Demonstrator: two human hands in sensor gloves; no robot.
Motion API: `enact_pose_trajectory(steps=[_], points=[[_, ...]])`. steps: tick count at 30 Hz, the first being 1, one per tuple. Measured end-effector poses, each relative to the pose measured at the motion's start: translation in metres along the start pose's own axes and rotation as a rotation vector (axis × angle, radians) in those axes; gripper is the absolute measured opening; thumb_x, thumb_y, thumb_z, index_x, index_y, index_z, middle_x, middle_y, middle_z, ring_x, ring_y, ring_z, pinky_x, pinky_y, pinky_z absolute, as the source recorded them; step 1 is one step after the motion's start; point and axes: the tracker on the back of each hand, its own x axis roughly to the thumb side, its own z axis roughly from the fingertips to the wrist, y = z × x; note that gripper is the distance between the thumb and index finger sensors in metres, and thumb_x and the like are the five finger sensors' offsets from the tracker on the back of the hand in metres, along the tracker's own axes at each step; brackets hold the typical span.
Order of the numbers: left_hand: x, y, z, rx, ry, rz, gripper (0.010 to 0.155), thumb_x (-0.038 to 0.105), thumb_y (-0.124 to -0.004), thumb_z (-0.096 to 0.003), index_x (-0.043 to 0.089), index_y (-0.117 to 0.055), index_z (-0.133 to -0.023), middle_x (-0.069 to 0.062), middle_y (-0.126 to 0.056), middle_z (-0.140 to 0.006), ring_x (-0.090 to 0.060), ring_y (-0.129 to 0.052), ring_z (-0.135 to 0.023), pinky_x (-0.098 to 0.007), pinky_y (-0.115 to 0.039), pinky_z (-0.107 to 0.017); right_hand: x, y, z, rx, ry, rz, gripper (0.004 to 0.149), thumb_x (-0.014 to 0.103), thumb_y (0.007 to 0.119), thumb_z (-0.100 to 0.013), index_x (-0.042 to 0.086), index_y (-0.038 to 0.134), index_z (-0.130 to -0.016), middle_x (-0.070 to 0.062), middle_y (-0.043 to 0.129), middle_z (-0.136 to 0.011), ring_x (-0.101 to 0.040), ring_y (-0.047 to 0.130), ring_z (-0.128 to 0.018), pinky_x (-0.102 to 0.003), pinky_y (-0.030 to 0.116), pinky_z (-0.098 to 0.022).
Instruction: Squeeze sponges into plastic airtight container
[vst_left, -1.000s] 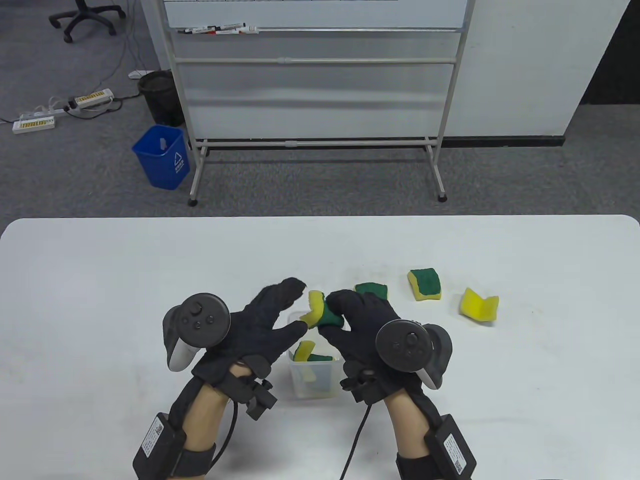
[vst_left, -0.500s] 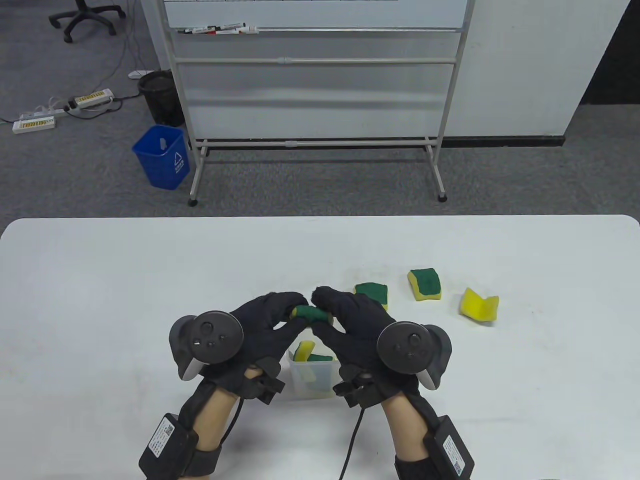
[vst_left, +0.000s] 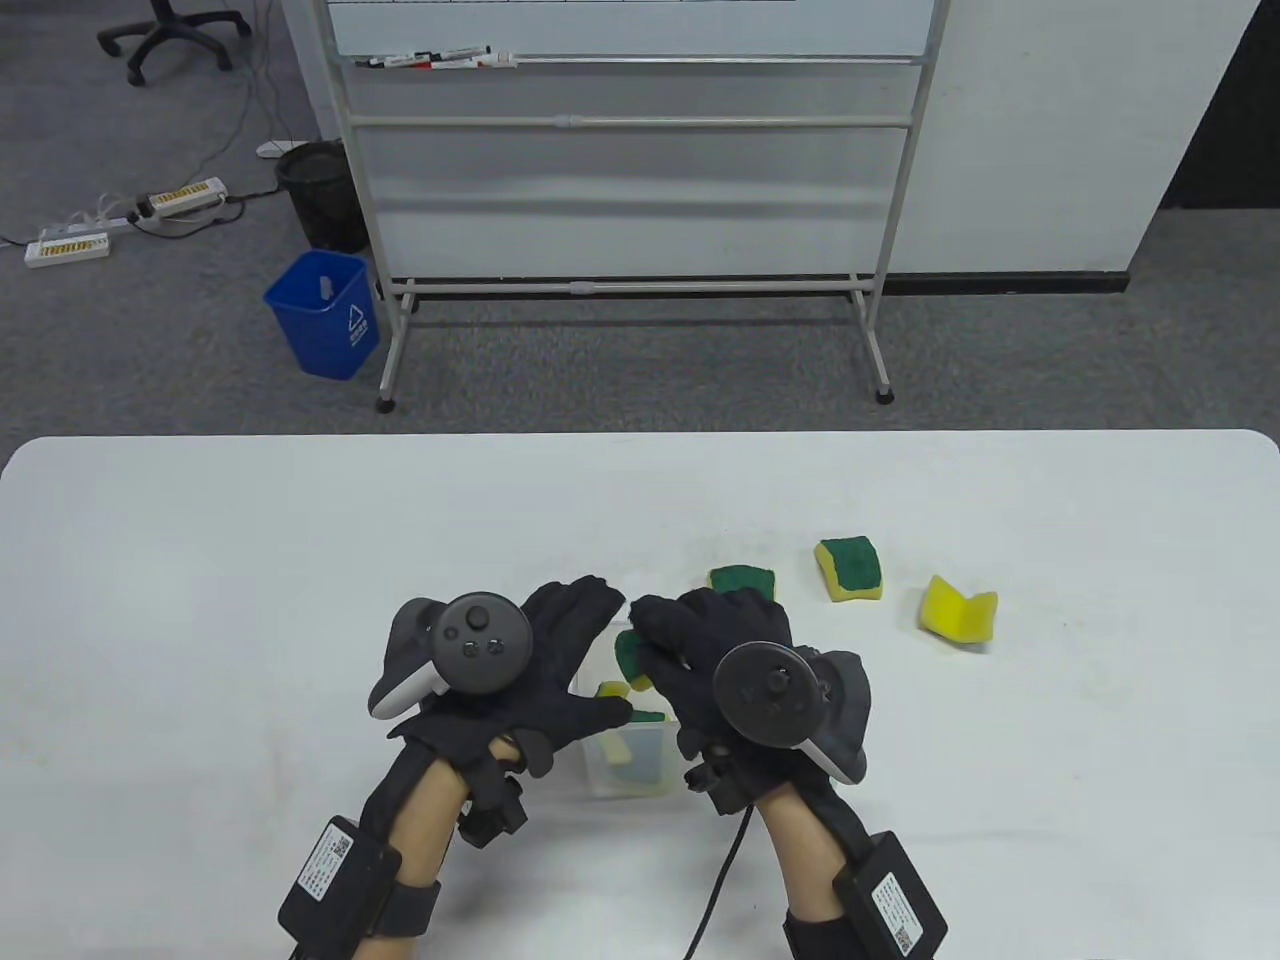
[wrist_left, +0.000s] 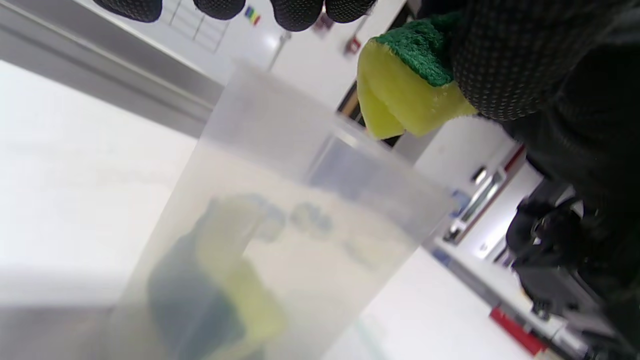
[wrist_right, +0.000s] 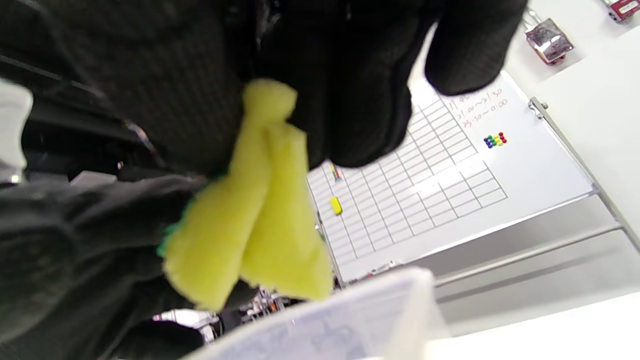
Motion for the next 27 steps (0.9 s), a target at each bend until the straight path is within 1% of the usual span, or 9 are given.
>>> enact_pose_trajectory(steps=[3,7,9,11,13,15,18,23,27], points=[[-0.001,-0.005,-0.003,-0.056,0.007,-0.016,0.096,0.064,-0.081,-0.0438,0.025,-0.028,-0.114,-0.008,-0.026,-0.126,-0.046,-0.027,-0.113,-0.073,-0.041,-0.077,0.002,0.008,-0.001,0.052,-0.012,0.069,0.043,0.037,0.097,-0.038,0.032,0.097,-0.081,0.001,0.098,-0.075,-0.030,0.094,-0.078,-0.063,0.062,-0.070],[-0.003,-0.009,-0.005,-0.081,0.031,-0.041,0.097,0.062,-0.082,-0.0440,0.024,-0.027,-0.113,-0.009,-0.026,-0.125,-0.046,-0.026,-0.113,-0.073,-0.041,-0.077,0.007,0.015,-0.001,0.115,-0.034,0.122,0.044,0.036,0.097,-0.038,0.030,0.097,-0.082,0.002,0.099,-0.077,-0.029,0.092,-0.083,-0.064,0.061,-0.071],[-0.005,-0.011,-0.007,-0.090,0.045,-0.064,0.096,0.062,-0.082,-0.0441,0.024,-0.027,-0.113,-0.008,-0.027,-0.125,-0.045,-0.028,-0.114,-0.072,-0.042,-0.077,0.009,0.020,-0.001,0.128,-0.048,0.164,0.049,0.035,0.098,-0.037,0.028,0.093,-0.085,0.003,0.099,-0.076,-0.028,0.092,-0.083,-0.065,0.060,-0.071],[-0.006,-0.011,-0.007,-0.086,0.038,-0.043,0.096,0.062,-0.082,-0.0442,0.025,-0.027,-0.113,-0.008,-0.027,-0.125,-0.045,-0.030,-0.114,-0.072,-0.043,-0.077,0.011,0.024,-0.001,0.145,-0.059,0.215,0.054,0.036,0.098,-0.037,0.031,0.085,-0.090,0.005,0.100,-0.075,-0.026,0.094,-0.083,-0.065,0.059,-0.072],[-0.007,-0.011,-0.007,-0.084,0.031,-0.029,0.094,0.060,-0.082,-0.0447,0.025,-0.028,-0.113,-0.008,-0.028,-0.125,-0.044,-0.032,-0.114,-0.072,-0.043,-0.077,0.011,0.027,-0.001,0.149,-0.071,0.215,0.050,0.036,0.098,-0.037,0.032,0.087,-0.085,0.005,0.101,-0.074,-0.026,0.094,-0.083,-0.065,0.058,-0.072],[-0.008,-0.012,-0.007,-0.086,0.032,-0.019,0.095,0.060,-0.082,-0.0447,0.024,-0.028,-0.113,-0.008,-0.027,-0.125,-0.044,-0.032,-0.114,-0.071,-0.043,-0.077,0.011,0.032,-0.002,0.193,-0.071,0.236,0.046,0.037,0.099,-0.036,0.032,0.090,-0.082,0.005,0.102,-0.073,-0.026,0.093,-0.086,-0.067,0.056,-0.072],[-0.009,-0.012,-0.008,-0.089,0.032,-0.007,0.095,0.060,-0.082,-0.0447,0.025,-0.028,-0.113,-0.008,-0.027,-0.125,-0.044,-0.032,-0.114,-0.071,-0.043,-0.077,0.009,0.038,-0.002,0.220,-0.072,0.272,0.045,0.039,0.098,-0.036,0.033,0.092,-0.080,0.006,0.102,-0.073,-0.025,0.090,-0.089,-0.067,0.055,-0.073],[-0.009,-0.012,-0.008,-0.098,0.034,0.002,0.094,0.060,-0.082,-0.0450,0.025,-0.027,-0.113,-0.008,-0.026,-0.125,-0.044,-0.033,-0.114,-0.070,-0.043,-0.077,0.005,0.038,-0.003,0.230,-0.056,0.227,0.043,0.039,0.099,-0.036,0.032,0.095,-0.078,0.006,0.103,-0.073,-0.024,0.088,-0.091,-0.068,0.054,-0.073],[-0.009,-0.012,-0.007,-0.100,0.036,0.000,0.094,0.060,-0.082,-0.0449,0.025,-0.027,-0.113,-0.007,-0.026,-0.125,-0.045,-0.033,-0.113,-0.070,-0.043,-0.077,0.005,0.038,-0.003,0.249,-0.048,0.238,0.041,0.040,0.098,-0.037,0.031,0.097,-0.077,0.006,0.104,-0.074,-0.023,0.086,-0.093,-0.068,0.053,-0.073]])
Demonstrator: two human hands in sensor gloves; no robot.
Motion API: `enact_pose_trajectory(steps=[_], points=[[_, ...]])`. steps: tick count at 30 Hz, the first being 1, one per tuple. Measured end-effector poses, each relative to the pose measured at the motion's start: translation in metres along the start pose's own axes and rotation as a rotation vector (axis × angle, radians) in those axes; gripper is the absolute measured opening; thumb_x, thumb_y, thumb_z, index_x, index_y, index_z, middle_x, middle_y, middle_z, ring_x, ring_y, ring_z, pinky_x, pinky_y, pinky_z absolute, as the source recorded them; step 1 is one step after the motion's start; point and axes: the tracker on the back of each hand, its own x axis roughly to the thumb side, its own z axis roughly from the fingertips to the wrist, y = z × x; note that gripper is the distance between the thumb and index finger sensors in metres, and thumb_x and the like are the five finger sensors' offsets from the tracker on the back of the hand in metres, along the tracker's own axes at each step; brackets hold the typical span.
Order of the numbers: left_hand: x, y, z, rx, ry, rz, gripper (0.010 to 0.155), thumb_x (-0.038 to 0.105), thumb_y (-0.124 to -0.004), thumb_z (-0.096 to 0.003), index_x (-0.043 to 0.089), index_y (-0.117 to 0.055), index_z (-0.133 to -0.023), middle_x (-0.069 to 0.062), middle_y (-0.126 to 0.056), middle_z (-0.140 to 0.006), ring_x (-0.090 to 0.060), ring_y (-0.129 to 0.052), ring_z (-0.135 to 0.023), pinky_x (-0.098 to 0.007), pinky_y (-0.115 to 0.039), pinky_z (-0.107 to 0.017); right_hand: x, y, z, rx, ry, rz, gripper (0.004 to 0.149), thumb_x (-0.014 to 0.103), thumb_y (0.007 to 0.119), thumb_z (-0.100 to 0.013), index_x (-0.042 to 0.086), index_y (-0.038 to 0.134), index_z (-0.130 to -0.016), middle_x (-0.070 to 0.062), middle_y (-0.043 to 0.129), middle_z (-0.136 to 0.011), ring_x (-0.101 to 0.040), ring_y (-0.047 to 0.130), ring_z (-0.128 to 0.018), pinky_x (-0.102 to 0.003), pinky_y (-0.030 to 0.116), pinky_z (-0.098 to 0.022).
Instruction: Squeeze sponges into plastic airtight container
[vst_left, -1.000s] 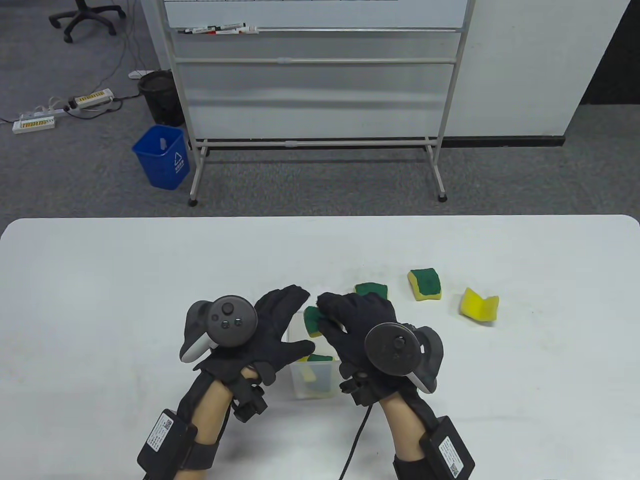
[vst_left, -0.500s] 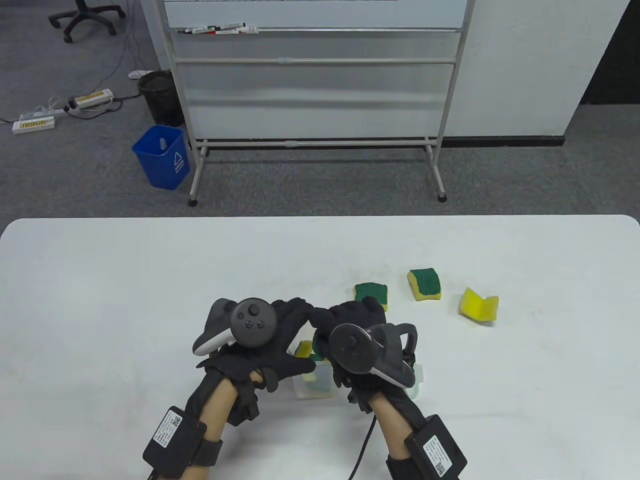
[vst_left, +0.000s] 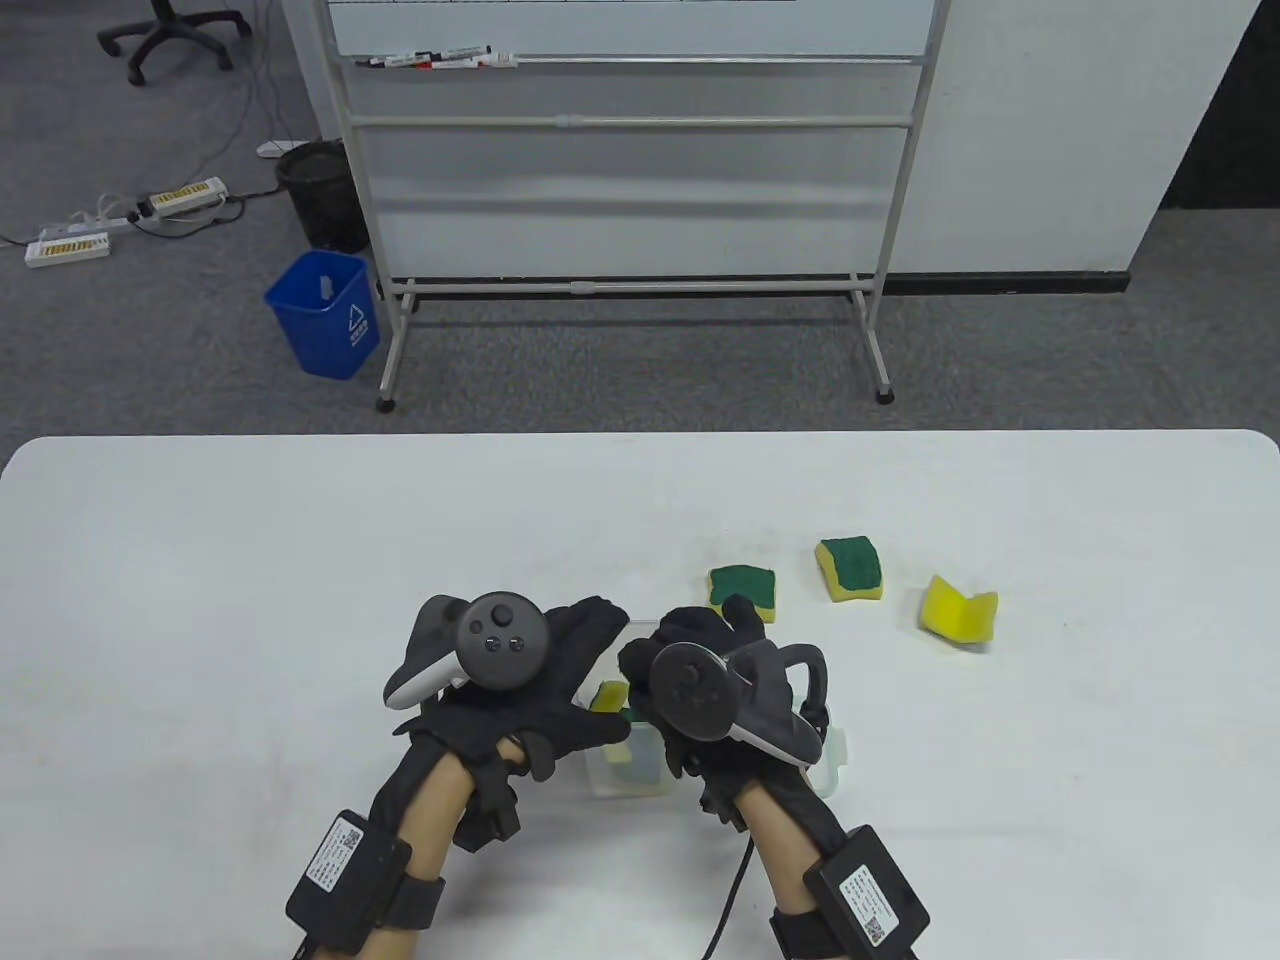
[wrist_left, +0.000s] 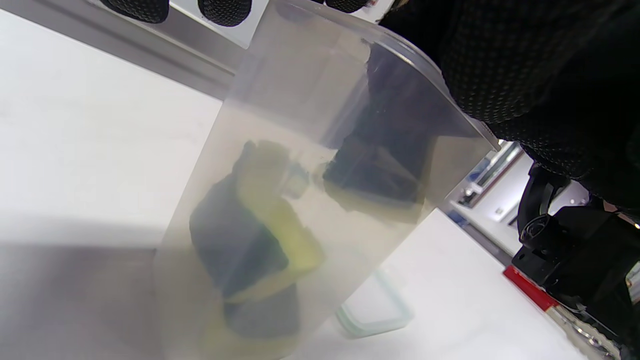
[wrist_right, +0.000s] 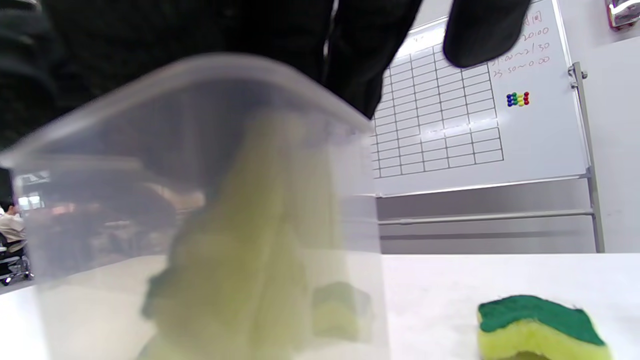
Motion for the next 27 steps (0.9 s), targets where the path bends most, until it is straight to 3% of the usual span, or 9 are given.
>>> enact_pose_trajectory(steps=[5,10,13,16,19,23,27], points=[[-0.001,0.000,0.000,-0.001,0.001,0.004,0.094,0.060,-0.082,-0.0451,0.025,-0.027,-0.113,-0.007,-0.026,-0.125,-0.045,-0.034,-0.113,-0.070,-0.043,-0.077,-0.004,0.002,0.000,0.030,0.007,-0.015,0.039,0.045,0.092,-0.040,0.029,0.102,-0.075,0.004,0.099,-0.086,-0.022,0.080,-0.097,-0.066,0.054,-0.074],[-0.001,0.000,0.000,-0.002,0.001,0.016,0.094,0.059,-0.082,-0.0450,0.025,-0.028,-0.113,-0.006,-0.025,-0.125,-0.045,-0.034,-0.113,-0.070,-0.043,-0.077,-0.008,0.001,0.000,0.018,-0.016,-0.084,0.042,0.048,0.090,-0.041,0.026,0.103,-0.074,0.002,0.097,-0.089,-0.026,0.081,-0.096,-0.065,0.057,-0.073],[-0.001,0.000,0.000,-0.003,0.001,0.012,0.093,0.059,-0.082,-0.0452,0.025,-0.028,-0.113,-0.006,-0.025,-0.125,-0.045,-0.034,-0.113,-0.070,-0.043,-0.077,-0.016,-0.007,0.002,-0.049,-0.013,-0.185,0.044,0.049,0.088,-0.041,0.025,0.102,-0.075,0.001,0.096,-0.089,-0.029,0.087,-0.091,-0.064,0.060,-0.072],[-0.001,0.000,0.000,-0.004,0.002,0.007,0.093,0.060,-0.082,-0.0451,0.025,-0.028,-0.113,-0.006,-0.025,-0.125,-0.045,-0.033,-0.113,-0.070,-0.043,-0.077,-0.031,-0.025,0.008,-0.202,0.023,-0.336,0.045,0.050,0.086,-0.042,0.024,0.101,-0.075,-0.002,0.097,-0.087,-0.030,0.092,-0.085,-0.062,0.064,-0.070],[-0.001,0.000,-0.001,-0.006,0.000,0.007,0.093,0.059,-0.081,-0.0453,0.025,-0.028,-0.113,-0.007,-0.025,-0.125,-0.045,-0.033,-0.113,-0.070,-0.043,-0.077,-0.055,-0.046,0.018,-0.340,0.125,-0.445,0.047,0.049,0.086,-0.043,0.022,0.099,-0.078,-0.005,0.095,-0.089,-0.032,0.092,-0.084,-0.062,0.064,-0.070],[-0.001,0.000,-0.001,-0.007,-0.004,0.002,0.093,0.060,-0.081,-0.0452,0.025,-0.028,-0.113,-0.007,-0.024,-0.125,-0.044,-0.033,-0.113,-0.071,-0.043,-0.077,-0.088,-0.056,0.028,-0.396,0.284,-0.354,0.050,0.049,0.085,-0.044,0.023,0.094,-0.086,-0.005,0.092,-0.094,-0.031,0.090,-0.086,-0.061,0.063,-0.070],[-0.001,0.000,-0.001,-0.005,-0.011,0.005,0.093,0.060,-0.081,-0.0456,0.025,-0.027,-0.113,-0.007,-0.023,-0.125,-0.046,-0.029,-0.113,-0.072,-0.043,-0.077,-0.116,-0.048,0.031,-0.339,0.420,-0.355,0.053,0.049,0.084,-0.045,0.023,0.090,-0.091,-0.006,0.088,-0.097,-0.034,0.087,-0.090,-0.063,0.061,-0.071]])
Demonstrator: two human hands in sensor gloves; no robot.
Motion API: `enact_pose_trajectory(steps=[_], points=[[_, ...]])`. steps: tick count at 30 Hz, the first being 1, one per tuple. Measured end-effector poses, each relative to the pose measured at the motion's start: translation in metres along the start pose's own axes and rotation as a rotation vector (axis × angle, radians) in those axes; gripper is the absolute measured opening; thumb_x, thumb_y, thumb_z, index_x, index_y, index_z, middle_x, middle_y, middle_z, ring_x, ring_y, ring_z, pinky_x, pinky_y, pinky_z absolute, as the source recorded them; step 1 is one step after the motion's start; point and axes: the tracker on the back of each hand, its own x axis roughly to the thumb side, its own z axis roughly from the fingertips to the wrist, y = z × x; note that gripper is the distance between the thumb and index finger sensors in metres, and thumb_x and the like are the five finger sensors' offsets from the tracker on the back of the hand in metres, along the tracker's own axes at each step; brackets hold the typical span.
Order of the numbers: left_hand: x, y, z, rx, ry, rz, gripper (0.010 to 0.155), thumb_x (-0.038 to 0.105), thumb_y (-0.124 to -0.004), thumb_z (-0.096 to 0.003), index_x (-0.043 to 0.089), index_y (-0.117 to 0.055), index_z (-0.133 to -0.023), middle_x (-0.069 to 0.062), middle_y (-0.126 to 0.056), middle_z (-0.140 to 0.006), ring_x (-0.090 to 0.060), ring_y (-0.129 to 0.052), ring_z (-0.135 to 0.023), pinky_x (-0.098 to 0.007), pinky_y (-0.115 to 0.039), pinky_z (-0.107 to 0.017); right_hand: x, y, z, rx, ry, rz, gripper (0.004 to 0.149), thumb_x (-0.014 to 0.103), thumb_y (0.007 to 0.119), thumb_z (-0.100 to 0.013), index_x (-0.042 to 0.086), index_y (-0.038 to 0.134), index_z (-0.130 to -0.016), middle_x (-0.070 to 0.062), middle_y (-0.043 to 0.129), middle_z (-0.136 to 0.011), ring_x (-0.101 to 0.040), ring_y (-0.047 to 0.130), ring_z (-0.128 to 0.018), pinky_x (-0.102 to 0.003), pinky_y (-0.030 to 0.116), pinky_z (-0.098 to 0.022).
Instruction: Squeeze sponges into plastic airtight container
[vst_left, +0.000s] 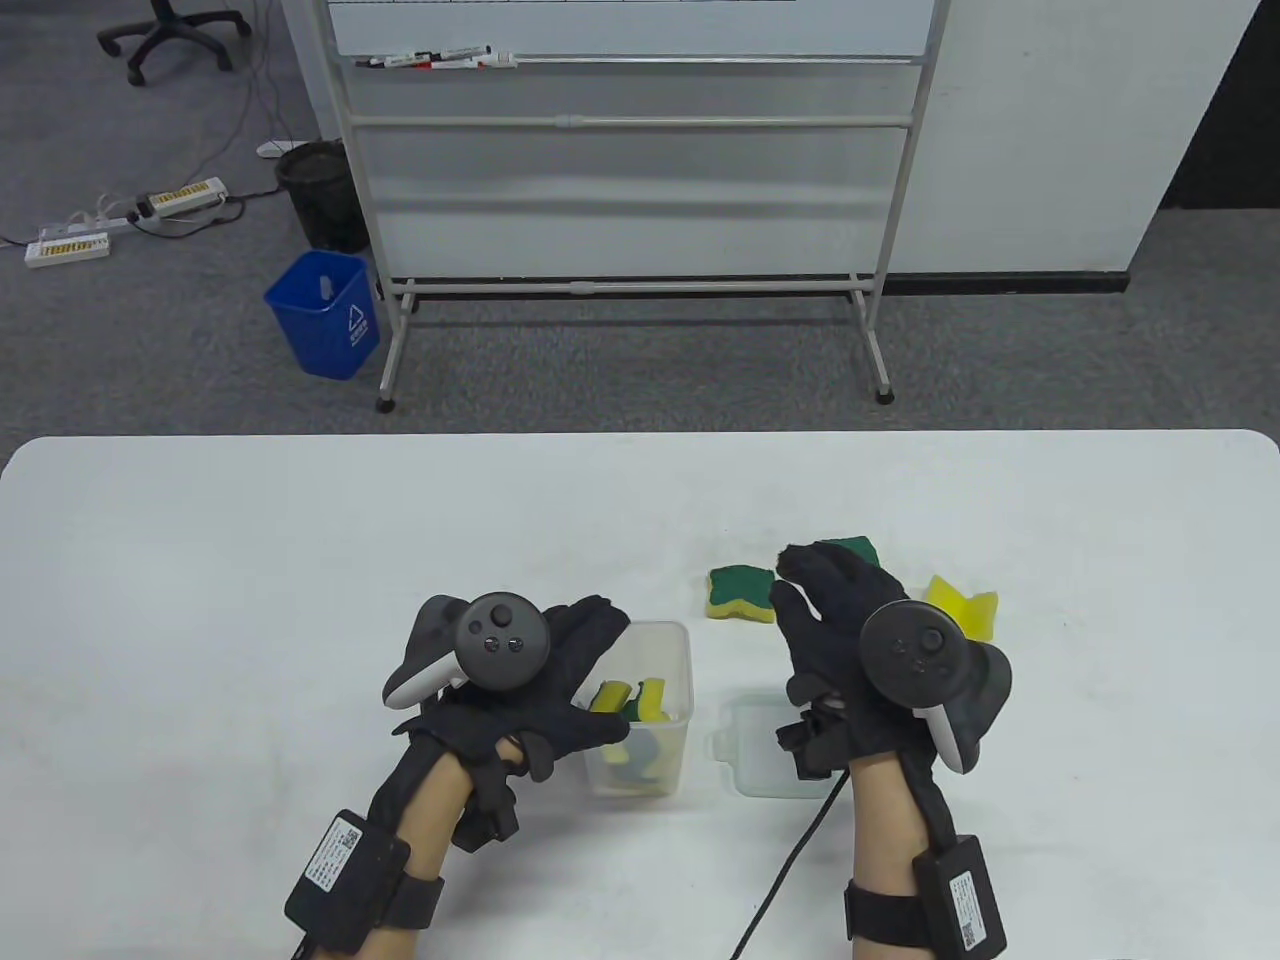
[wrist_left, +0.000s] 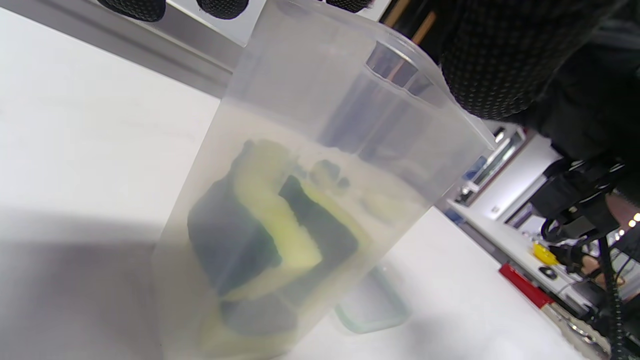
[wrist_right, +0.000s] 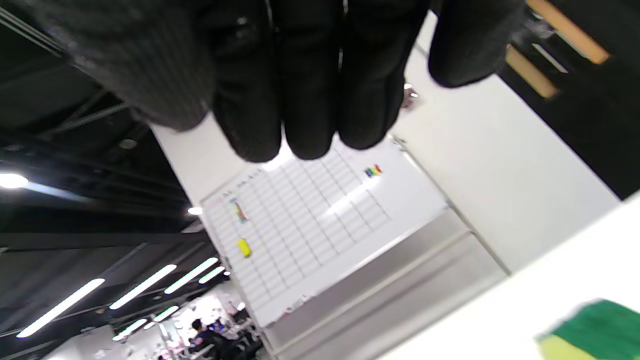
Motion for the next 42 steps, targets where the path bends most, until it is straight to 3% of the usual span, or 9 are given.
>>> enact_pose_trajectory(steps=[3,8,17,20,24,30,37,40,42], points=[[-0.004,0.006,0.003,0.045,-0.016,0.034,0.092,0.063,-0.077,-0.0463,0.026,-0.026,-0.113,-0.008,-0.020,-0.124,-0.047,-0.028,-0.113,-0.072,-0.043,-0.076,-0.011,0.016,-0.005,0.078,0.034,0.038,0.055,0.048,0.084,-0.045,0.025,0.086,-0.095,-0.007,0.084,-0.102,-0.034,0.083,-0.093,-0.063,0.060,-0.071],[-0.021,0.024,0.019,0.165,0.024,0.093,0.088,0.064,-0.073,-0.0477,0.026,-0.029,-0.114,-0.010,-0.023,-0.125,-0.047,-0.030,-0.112,-0.072,-0.044,-0.076,-0.021,0.065,-0.017,0.287,0.072,0.180,0.060,0.048,0.085,-0.045,0.029,0.078,-0.101,-0.008,0.070,-0.112,-0.037,0.073,-0.101,-0.064,0.057,-0.073],[-0.047,0.044,0.041,0.215,0.154,0.087,0.086,0.065,-0.070,-0.0491,0.026,-0.031,-0.115,-0.013,-0.026,-0.125,-0.049,-0.030,-0.112,-0.072,-0.045,-0.075,-0.036,0.150,-0.054,0.638,0.173,0.386,0.065,0.047,0.084,-0.046,0.046,0.061,-0.107,-0.010,0.033,-0.123,-0.045,0.051,-0.110,-0.066,0.048,-0.075],[-0.051,0.046,0.045,0.223,0.144,0.139,0.085,0.065,-0.069,-0.0493,0.026,-0.031,-0.115,-0.013,-0.026,-0.125,-0.049,-0.030,-0.112,-0.072,-0.045,-0.075,-0.045,0.169,-0.062,0.649,0.185,0.398,0.056,0.044,0.084,-0.046,0.044,0.073,-0.102,-0.011,0.035,-0.122,-0.046,0.055,-0.108,-0.066,0.050,-0.074],[-0.049,0.048,0.046,0.234,0.111,0.169,0.085,0.065,-0.069,-0.0495,0.026,-0.031,-0.115,-0.013,-0.026,-0.125,-0.049,-0.030,-0.112,-0.072,-0.045,-0.075,-0.054,0.185,-0.064,0.707,0.235,0.399,0.053,0.042,0.083,-0.047,0.042,0.077,-0.099,-0.011,0.036,-0.121,-0.045,0.055,-0.108,-0.065,0.049,-0.074],[-0.049,0.048,0.046,0.228,0.093,0.196,0.085,0.065,-0.069,-0.0497,0.026,-0.030,-0.115,-0.013,-0.026,-0.125,-0.050,-0.030,-0.112,-0.072,-0.045,-0.075,-0.054,0.188,-0.061,0.684,0.201,0.432,0.055,0.039,0.086,-0.045,0.030,0.079,-0.099,-0.011,0.043,-0.119,-0.041,0.064,-0.105,-0.058,0.053,-0.075],[-0.048,0.049,0.046,0.243,0.072,0.211,0.085,0.065,-0.069,-0.0499,0.026,-0.031,-0.115,-0.013,-0.026,-0.125,-0.050,-0.031,-0.112,-0.072,-0.045,-0.075,-0.058,0.175,-0.058,0.605,0.188,0.362,0.055,0.034,0.086,-0.044,0.021,0.081,-0.097,-0.013,0.049,-0.117,-0.038,0.072,-0.102,-0.054,0.058,-0.074],[-0.047,0.050,0.047,0.271,0.051,0.228,0.084,0.064,-0.069,-0.0501,0.025,-0.032,-0.115,-0.014,-0.028,-0.125,-0.050,-0.033,-0.112,-0.072,-0.046,-0.075,-0.057,0.157,-0.057,0.537,0.193,0.198,0.056,0.034,0.085,-0.044,0.022,0.079,-0.099,-0.013,0.049,-0.116,-0.038,0.071,-0.103,-0.055,0.058,-0.074],[-0.043,0.054,0.050,0.333,0.034,0.257,0.082,0.063,-0.069,-0.0505,0.024,-0.036,-0.114,-0.016,-0.032,-0.123,-0.049,-0.036,-0.111,-0.069,-0.047,-0.076,-0.053,0.136,-0.056,0.463,0.184,-0.044,0.057,0.033,0.085,-0.044,0.022,0.078,-0.099,-0.014,0.048,-0.116,-0.039,0.070,-0.103,-0.055,0.057,-0.074]])
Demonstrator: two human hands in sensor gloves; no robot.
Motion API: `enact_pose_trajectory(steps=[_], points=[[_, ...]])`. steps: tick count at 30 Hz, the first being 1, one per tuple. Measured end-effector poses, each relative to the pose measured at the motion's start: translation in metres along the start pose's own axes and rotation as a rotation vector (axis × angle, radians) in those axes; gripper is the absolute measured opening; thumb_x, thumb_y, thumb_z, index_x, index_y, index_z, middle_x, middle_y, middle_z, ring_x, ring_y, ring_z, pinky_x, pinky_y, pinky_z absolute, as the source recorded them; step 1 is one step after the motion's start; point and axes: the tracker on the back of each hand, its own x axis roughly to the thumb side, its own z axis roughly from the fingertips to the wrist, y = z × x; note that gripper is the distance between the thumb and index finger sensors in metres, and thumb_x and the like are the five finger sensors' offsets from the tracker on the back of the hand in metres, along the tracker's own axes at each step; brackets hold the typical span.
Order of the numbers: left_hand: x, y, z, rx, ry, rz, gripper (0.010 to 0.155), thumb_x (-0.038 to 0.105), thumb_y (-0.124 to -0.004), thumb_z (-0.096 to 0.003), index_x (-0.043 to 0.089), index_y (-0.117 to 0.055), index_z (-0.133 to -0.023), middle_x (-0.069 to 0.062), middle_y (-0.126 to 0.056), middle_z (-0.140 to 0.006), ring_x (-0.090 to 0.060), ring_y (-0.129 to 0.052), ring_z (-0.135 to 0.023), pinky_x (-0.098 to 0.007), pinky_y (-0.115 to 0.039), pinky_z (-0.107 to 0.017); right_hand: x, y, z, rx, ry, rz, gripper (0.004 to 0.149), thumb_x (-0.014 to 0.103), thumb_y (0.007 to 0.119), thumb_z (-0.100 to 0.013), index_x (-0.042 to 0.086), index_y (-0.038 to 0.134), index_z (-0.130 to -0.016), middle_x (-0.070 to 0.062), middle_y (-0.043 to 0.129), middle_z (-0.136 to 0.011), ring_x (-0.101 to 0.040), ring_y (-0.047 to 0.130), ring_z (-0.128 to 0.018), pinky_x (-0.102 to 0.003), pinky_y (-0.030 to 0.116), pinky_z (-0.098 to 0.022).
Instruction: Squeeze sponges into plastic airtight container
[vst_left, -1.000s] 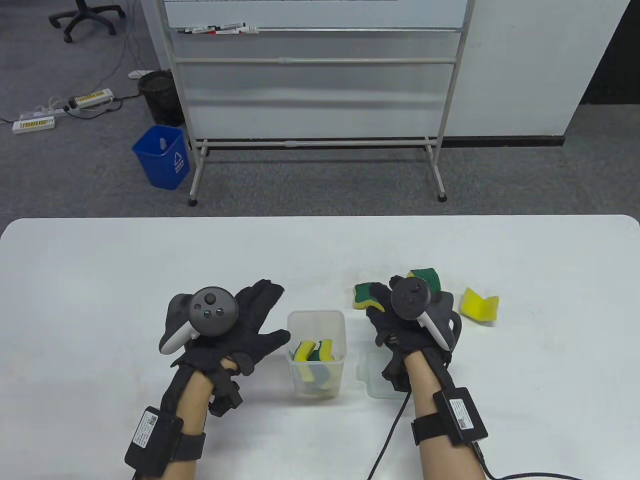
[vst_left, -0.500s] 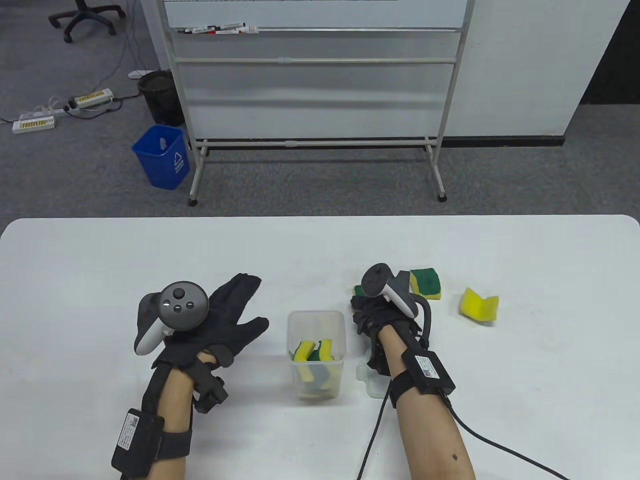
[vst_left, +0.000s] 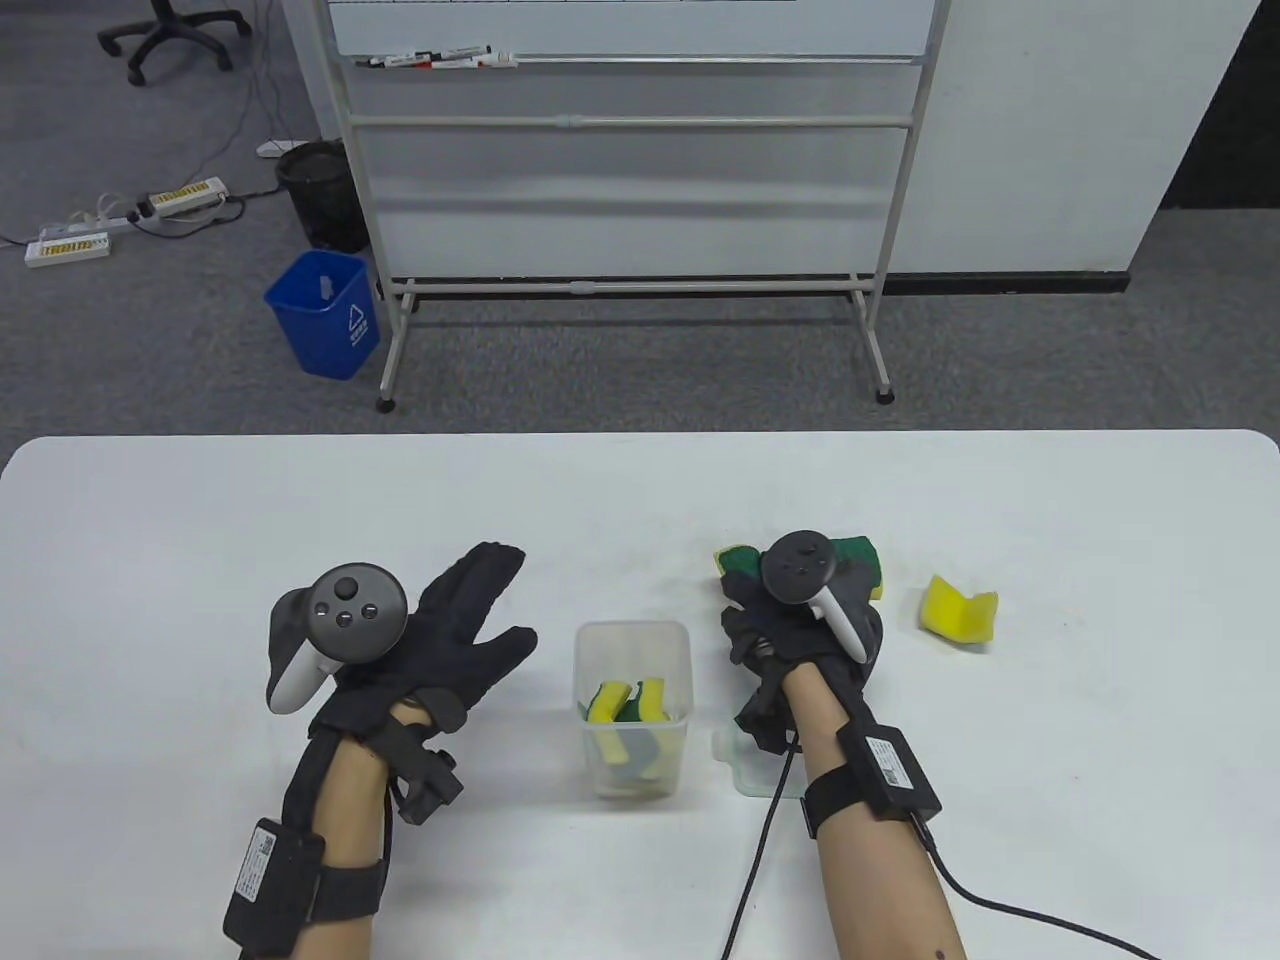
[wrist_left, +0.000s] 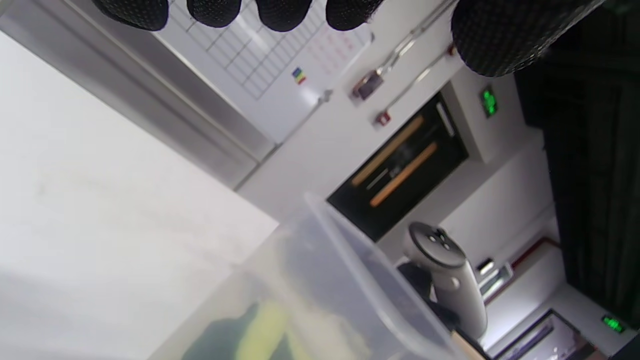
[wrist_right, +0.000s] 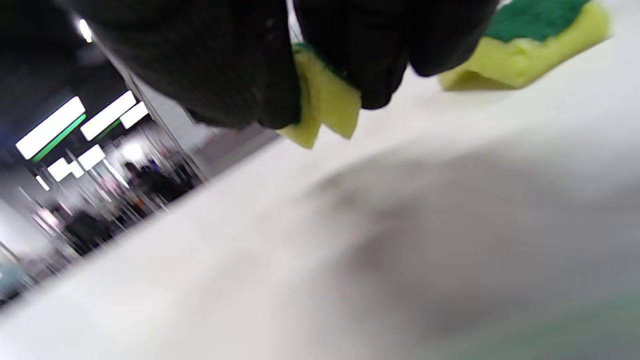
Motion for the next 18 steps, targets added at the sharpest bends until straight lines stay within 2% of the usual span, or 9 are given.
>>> enact_pose_trajectory(steps=[3,6,10,15,18], points=[[0.011,0.005,0.004,0.103,-0.040,0.051,0.079,0.061,-0.070,-0.0503,0.021,-0.044,-0.113,-0.019,-0.043,-0.121,-0.047,-0.047,-0.109,-0.064,-0.051,-0.076,0.015,-0.026,0.023,-0.043,-0.149,-0.308,0.057,0.033,0.085,-0.044,0.022,0.077,-0.100,-0.016,0.047,-0.117,-0.039,0.069,-0.103,-0.055,0.057,-0.074],[0.025,0.006,0.008,0.180,-0.091,0.143,0.074,0.060,-0.071,-0.0501,0.019,-0.055,-0.110,-0.018,-0.058,-0.117,-0.046,-0.061,-0.105,-0.061,-0.058,-0.075,0.041,-0.051,0.054,-0.050,-0.331,-0.443,0.057,0.034,0.085,-0.045,0.023,0.078,-0.100,-0.015,0.047,-0.117,-0.039,0.069,-0.104,-0.056,0.056,-0.075],[0.040,-0.001,0.009,0.195,-0.152,0.302,0.069,0.059,-0.071,-0.0504,0.019,-0.064,-0.106,-0.016,-0.071,-0.111,-0.043,-0.073,-0.100,-0.059,-0.065,-0.073,0.084,-0.067,0.092,-0.010,-0.550,-0.431,0.057,0.035,0.085,-0.046,0.024,0.078,-0.100,-0.014,0.048,-0.118,-0.038,0.069,-0.105,-0.056,0.055,-0.075],[0.047,-0.017,0.005,0.180,-0.177,0.462,0.067,0.058,-0.073,-0.0500,0.019,-0.065,-0.104,-0.012,-0.081,-0.103,-0.038,-0.084,-0.092,-0.057,-0.073,-0.068,0.128,-0.055,0.133,0.046,-0.761,-0.364,0.056,0.037,0.086,-0.046,0.025,0.081,-0.099,-0.013,0.050,-0.118,-0.038,0.070,-0.105,-0.057,0.055,-0.076],[0.042,-0.019,0.006,0.224,-0.161,0.570,0.065,0.059,-0.077,-0.0489,0.020,-0.066,-0.100,-0.007,-0.086,-0.097,-0.033,-0.090,-0.086,-0.054,-0.077,-0.066,0.140,-0.050,0.146,0.005,-0.804,-0.286,0.057,0.038,0.086,-0.045,0.025,0.079,-0.100,-0.013,0.049,-0.119,-0.038,0.069,-0.106,-0.057,0.055,-0.076]])
